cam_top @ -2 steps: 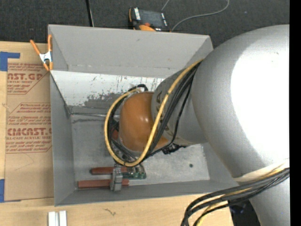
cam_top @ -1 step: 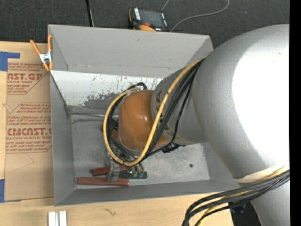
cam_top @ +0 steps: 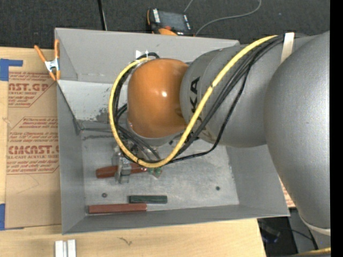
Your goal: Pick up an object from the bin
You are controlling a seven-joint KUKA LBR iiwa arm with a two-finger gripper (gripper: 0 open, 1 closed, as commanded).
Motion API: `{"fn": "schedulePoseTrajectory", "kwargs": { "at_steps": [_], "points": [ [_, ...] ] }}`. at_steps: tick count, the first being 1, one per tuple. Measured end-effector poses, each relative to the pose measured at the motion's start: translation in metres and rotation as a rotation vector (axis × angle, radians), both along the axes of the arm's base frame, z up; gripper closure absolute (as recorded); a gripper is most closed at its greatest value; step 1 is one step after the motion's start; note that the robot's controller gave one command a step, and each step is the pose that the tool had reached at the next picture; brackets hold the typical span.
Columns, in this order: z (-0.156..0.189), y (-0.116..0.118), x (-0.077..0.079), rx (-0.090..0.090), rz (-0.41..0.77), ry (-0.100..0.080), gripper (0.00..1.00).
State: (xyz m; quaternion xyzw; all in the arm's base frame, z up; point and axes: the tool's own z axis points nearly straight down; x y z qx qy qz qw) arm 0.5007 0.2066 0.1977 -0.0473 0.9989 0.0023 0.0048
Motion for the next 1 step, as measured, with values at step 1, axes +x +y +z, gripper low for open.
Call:
{"fn": "schedulePoseTrajectory", "kwargs": {
  "at_steps": [1],
  "points": [
    [0.0758,-0.0272,-0.0143,-0.005,0.319,0.002,1.00]
  ]
}}
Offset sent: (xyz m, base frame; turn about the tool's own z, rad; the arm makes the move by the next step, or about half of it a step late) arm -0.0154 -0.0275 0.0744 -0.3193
